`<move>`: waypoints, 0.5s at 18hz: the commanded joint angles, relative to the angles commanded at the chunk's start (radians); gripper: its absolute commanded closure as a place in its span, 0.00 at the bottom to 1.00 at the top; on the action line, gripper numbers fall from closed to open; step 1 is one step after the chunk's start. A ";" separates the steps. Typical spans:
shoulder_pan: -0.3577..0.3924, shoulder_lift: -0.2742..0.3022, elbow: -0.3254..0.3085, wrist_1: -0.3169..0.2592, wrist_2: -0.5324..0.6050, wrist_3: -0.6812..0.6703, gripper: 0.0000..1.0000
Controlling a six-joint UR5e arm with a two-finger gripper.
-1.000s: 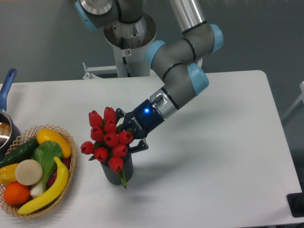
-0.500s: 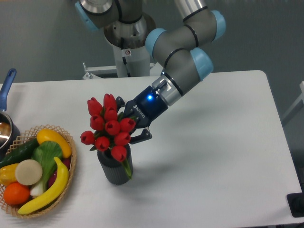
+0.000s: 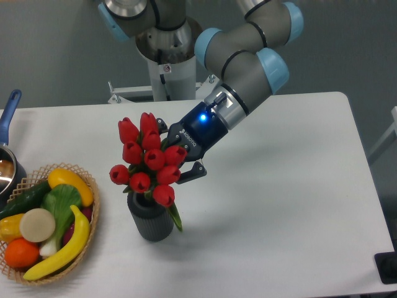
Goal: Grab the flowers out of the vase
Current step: 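Lift the gripped tulips straight up out of the grey vase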
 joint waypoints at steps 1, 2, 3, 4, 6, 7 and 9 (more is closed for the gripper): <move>0.002 0.003 0.005 0.000 0.000 -0.011 0.56; 0.002 0.005 0.008 0.000 0.000 -0.014 0.56; 0.000 0.006 0.011 0.000 0.000 -0.015 0.56; 0.002 0.009 0.011 0.000 0.000 -0.015 0.56; 0.002 0.020 0.012 0.000 0.000 -0.028 0.56; 0.002 0.025 0.015 0.000 -0.002 -0.031 0.56; 0.002 0.026 0.029 0.000 -0.002 -0.040 0.56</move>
